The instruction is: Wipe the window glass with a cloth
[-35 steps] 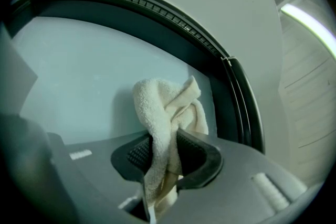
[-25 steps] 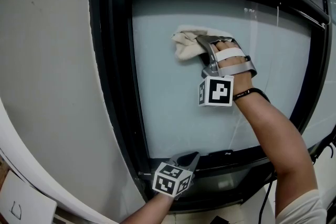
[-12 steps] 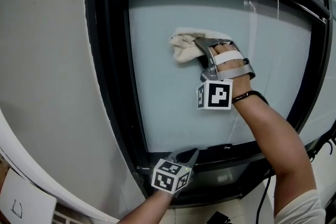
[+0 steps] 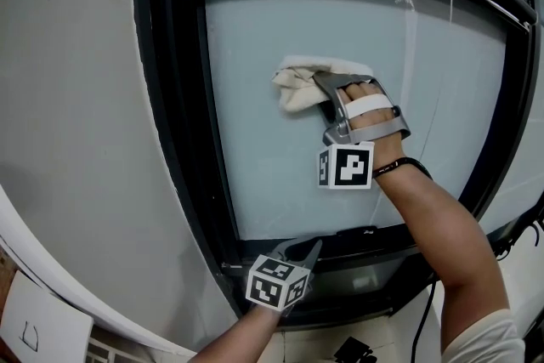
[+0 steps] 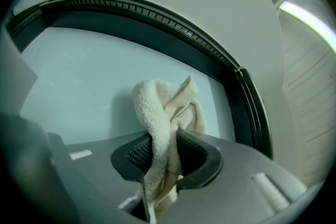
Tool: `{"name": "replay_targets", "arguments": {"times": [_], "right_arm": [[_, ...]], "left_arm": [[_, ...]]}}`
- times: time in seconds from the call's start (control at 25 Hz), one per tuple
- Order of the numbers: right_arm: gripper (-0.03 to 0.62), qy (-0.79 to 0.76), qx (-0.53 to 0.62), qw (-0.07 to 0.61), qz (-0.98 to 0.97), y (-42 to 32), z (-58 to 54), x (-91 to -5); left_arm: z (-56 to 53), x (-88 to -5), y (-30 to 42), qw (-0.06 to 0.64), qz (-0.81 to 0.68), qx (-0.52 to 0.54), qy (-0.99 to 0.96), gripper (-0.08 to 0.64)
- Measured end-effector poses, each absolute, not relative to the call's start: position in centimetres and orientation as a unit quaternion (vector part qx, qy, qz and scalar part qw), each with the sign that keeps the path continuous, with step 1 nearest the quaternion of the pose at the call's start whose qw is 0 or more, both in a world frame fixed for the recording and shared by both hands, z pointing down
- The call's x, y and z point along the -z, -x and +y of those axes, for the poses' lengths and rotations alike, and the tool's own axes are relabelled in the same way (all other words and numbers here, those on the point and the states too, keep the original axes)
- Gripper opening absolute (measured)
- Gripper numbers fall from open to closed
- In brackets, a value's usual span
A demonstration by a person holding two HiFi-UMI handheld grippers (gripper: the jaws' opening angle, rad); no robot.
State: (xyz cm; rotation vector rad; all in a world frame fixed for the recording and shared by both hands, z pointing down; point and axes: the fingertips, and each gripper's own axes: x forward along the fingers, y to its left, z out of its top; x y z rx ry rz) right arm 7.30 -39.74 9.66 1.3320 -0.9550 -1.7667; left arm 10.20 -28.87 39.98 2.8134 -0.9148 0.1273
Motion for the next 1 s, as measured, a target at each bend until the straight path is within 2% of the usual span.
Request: {"name": "replay_targets", "arguments": {"times": [1.0], "right_arm": [[0.101, -0.495, 0.665, 0.385, -0.405, -7.5, -39.6, -19.7]], "left_arm": [[-28.5, -41.7, -9.5, 0.105, -0.310, -0.047, -0.944, 0.017]]}}
